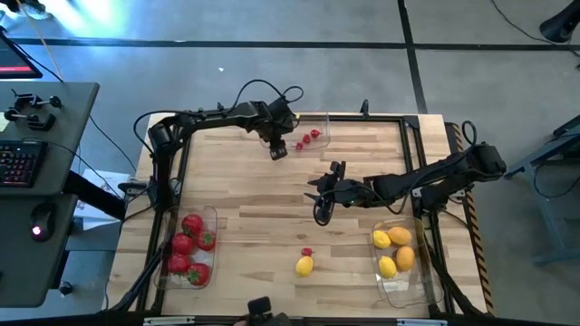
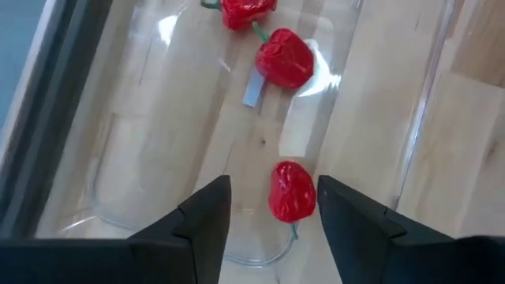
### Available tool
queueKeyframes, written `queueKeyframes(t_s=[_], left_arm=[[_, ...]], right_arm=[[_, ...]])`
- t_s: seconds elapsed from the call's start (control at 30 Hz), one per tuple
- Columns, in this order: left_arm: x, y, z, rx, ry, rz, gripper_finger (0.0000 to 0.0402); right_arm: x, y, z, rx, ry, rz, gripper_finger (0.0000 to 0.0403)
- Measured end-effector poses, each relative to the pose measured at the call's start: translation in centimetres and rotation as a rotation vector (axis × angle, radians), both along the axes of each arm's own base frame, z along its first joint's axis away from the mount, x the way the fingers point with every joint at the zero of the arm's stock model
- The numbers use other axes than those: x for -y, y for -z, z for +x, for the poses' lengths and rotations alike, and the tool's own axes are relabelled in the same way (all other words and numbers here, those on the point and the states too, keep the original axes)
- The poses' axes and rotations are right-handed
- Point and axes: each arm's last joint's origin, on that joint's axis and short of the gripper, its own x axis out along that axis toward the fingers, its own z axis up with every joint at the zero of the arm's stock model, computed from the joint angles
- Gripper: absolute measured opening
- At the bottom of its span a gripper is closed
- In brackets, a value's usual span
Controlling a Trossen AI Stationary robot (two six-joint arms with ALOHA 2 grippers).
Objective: Sort produce into baskets
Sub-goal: Put the yellow lemon into the bottom right transparent bin
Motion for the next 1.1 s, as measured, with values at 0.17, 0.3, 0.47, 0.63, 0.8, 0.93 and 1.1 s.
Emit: queueKeyframes(t_s=[0.17,0.3,0.47,0.63,0.8,0.93,1.1], left_arm=[[-0.1,-0.9,0.1,0.033,-0.007,0.057,0.0156],[0.1,-2.7,0.3,0.123,-0.006,0.106,0.0116],[1.1,-4.7,1.1,0.234,0.037,0.173,0.0049],[1.8,-4.4,1.7,0.401,0.051,0.246,0.0005],[2.9,-2.3,0.3,0.549,0.055,0.322,0.0009],[4.8,-1.9,-1.8,0.649,0.089,0.373,0.0001],[8.1,-1.7,-5.0,0.726,0.156,0.362,0.0001]], right_arm=[[0.0,0.0,0.0,0.0,0.0,0.0,0.0156],[0.0,0.1,-0.1,-0.009,0.003,0.003,0.0156],[0.0,0.2,-0.1,-0.016,0.012,0.015,0.0156],[-0.4,0.2,-0.2,-0.015,0.003,0.014,0.0156],[-1.1,0.1,-0.3,-0.009,0.019,-0.014,0.0156],[-1.1,0.1,-0.3,-0.008,0.023,-0.016,0.0156],[-1.0,0.6,-0.1,-0.022,0.022,-0.016,0.0156]])
